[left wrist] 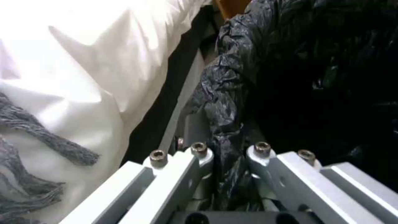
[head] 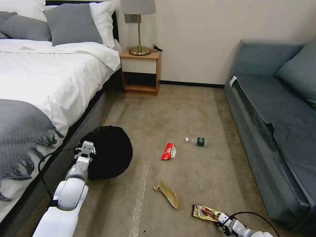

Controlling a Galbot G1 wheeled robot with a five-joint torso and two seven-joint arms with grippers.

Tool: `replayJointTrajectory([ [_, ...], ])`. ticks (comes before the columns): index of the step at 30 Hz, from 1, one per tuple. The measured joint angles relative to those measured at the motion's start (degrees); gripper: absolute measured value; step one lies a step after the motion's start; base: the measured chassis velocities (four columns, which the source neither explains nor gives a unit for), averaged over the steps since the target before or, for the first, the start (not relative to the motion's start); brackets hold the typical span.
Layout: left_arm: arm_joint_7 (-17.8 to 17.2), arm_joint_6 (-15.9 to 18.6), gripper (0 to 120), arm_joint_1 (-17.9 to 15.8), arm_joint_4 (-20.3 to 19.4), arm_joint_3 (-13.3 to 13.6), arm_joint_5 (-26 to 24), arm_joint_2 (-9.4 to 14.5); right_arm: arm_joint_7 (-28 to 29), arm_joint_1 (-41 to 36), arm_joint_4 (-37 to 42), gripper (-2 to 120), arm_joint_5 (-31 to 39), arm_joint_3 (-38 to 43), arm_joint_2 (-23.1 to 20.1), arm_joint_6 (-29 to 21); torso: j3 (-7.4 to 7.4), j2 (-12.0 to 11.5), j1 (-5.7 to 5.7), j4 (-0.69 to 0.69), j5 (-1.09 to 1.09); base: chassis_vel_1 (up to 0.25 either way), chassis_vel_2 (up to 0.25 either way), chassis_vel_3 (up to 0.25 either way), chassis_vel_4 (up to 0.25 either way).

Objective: Pick up the trash bin, then pick up the garbage on the floor and place it into the trash bin.

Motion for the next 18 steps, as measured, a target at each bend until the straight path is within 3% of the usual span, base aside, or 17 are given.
replayJointTrajectory([
  [5, 0.1, -0.1, 4, 0.1, -0.2, -0.1, -0.1, 0.1, 0.0, -0.6, 1.2, 18, 0.0, 0.5, -0.4, 0.0, 0.02, 0.0, 0.00, 0.05, 0.17, 0.000, 0.000, 0.000, 0.000],
  [8, 0.1, -0.1, 4, 0.1, -0.2, -0.1, -0.1, 0.1, 0.0, -0.6, 1.2, 18, 0.0, 0.5, -0.4, 0.0, 0.02, 0.0, 0.00, 0.05, 0.17, 0.000, 0.000, 0.000, 0.000],
  [9, 0.1, -0.1, 4, 0.1, -0.3, -0.2, -0.1, 0.1, 0.4, -1.0, 2.0, 8, -0.5, 1.7, -1.3, -0.6, 0.02, 0.0, 0.01, 0.02, -0.14, -0.059, 0.030, 0.043, 0.020],
  [10, 0.1, -0.1, 4, 0.2, -0.3, -0.1, -0.2, 0.1, 0.4, -1.2, 2.6, 4, -0.4, 1.7, -1.3, -0.5, 0.03, 0.0, 0.01, -0.04, -0.06, -0.059, 0.026, 0.077, 0.020],
  [11, 0.1, -0.1, 4, 0.1, -0.3, -0.2, -0.2, 0.1, 0.3, -1.5, 3.3, 0, -0.3, 1.9, -1.6, -0.4, 0.02, 0.0, 0.01, 0.01, 0.11, 0.000, 0.000, 0.000, 0.000],
  [15, 0.2, -0.2, 4, 0.2, -0.2, -0.2, -0.2, 0.1, 0.2, -2.2, 4.6, 0, -0.1, 2.0, -1.9, -0.2, 0.02, 0.0, 0.01, -0.03, -0.09, 0.000, 0.000, 0.000, 0.000],
  [18, 0.2, -0.2, 4, 0.2, -0.1, -0.3, -0.2, 0.2, 0.0, -2.4, 5.1, 0, -0.1, 2.0, -1.8, 0.0, 0.01, 0.0, 0.01, -0.02, 0.02, 0.000, 0.000, 0.000, 0.000],
])
